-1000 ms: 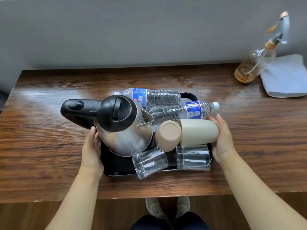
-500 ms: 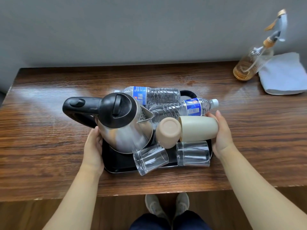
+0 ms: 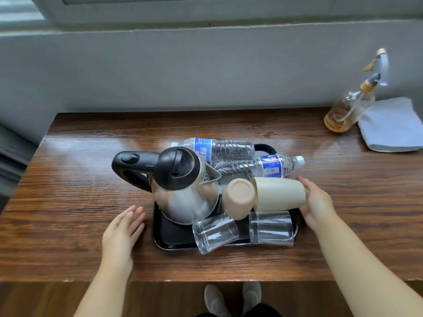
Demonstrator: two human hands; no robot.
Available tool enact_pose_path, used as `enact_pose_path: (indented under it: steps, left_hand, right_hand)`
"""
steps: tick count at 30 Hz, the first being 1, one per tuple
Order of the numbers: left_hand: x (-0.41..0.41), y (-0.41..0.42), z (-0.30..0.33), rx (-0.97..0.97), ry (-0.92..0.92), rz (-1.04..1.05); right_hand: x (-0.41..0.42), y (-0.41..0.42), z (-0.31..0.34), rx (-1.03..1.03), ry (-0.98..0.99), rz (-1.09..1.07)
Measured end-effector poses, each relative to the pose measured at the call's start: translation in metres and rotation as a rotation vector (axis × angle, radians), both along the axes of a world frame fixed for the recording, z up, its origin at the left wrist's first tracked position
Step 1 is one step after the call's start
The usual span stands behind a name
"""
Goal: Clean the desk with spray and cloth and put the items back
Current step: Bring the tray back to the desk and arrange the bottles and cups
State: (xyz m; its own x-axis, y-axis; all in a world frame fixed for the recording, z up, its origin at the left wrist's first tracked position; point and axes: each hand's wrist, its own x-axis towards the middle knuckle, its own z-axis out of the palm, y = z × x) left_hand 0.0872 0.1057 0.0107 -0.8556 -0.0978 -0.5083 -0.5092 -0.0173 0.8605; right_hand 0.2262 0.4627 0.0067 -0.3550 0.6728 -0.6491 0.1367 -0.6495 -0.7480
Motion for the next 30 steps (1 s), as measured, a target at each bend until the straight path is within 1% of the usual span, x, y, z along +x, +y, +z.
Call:
enact_pose_path:
  steps: [3, 5, 7, 10, 12, 15, 18, 20, 22, 24, 25, 27, 30]
  left_hand:
    - [-0.006, -0.014, 0.013, -0.013, -0.011, 0.041]
    - [-0.019, -0.022, 0.025, -0.011, 0.014, 0.074]
    - [-0.04, -0.025, 0.045, -0.027, 0.077, 0.077]
    - [-0.078, -0.011, 0.09, -0.045, 0.23, 0.002]
    - [-0.102, 0.009, 0.119, -0.09, 0.326, -0.133]
    - [-0.134, 0.051, 0.148, -0.241, 0.374, -0.473]
    - [-0.159, 0.093, 0.155, -0.467, 0.298, -0.854]
    - [-0.171, 0.116, 0.144, -0.649, 0.224, -1.097]
    - [-0.181, 0.131, 0.127, -0.82, 0.143, -1.274]
    - [-0.189, 0.139, 0.109, -0.925, 0.049, -1.371]
    - [-0.192, 0.142, 0.102, -0.94, 0.006, -1.396]
    - [-0.197, 0.145, 0.089, -0.916, -0.058, -1.441]
    - [-0.2, 0.149, 0.076, -0.804, -0.111, -1.479]
  right_hand:
    - [-0.004, 0.009, 0.005, -0.054, -0.012, 0.038]
    - [-0.011, 0.017, 0.009, -0.084, -0.003, 0.047]
    - [-0.018, 0.025, 0.012, -0.092, -0.001, 0.05]
    - [-0.03, 0.036, 0.017, -0.065, -0.025, 0.083]
    - [-0.035, 0.039, 0.021, -0.046, -0.077, 0.144]
    - [-0.042, 0.044, 0.024, 0.018, -0.166, 0.191]
    - [-0.05, 0.051, 0.029, 0.104, -0.296, 0.293]
    - [-0.056, 0.055, 0.033, 0.147, -0.377, 0.404]
    - [-0.059, 0.059, 0.038, 0.165, -0.441, 0.495]
    - [-0.062, 0.062, 0.042, 0.162, -0.474, 0.543]
    - [-0.062, 0.064, 0.044, 0.152, -0.477, 0.549]
    - [-0.062, 0.066, 0.044, 0.129, -0.464, 0.541]
    - [-0.059, 0.069, 0.038, 0.1, -0.424, 0.495]
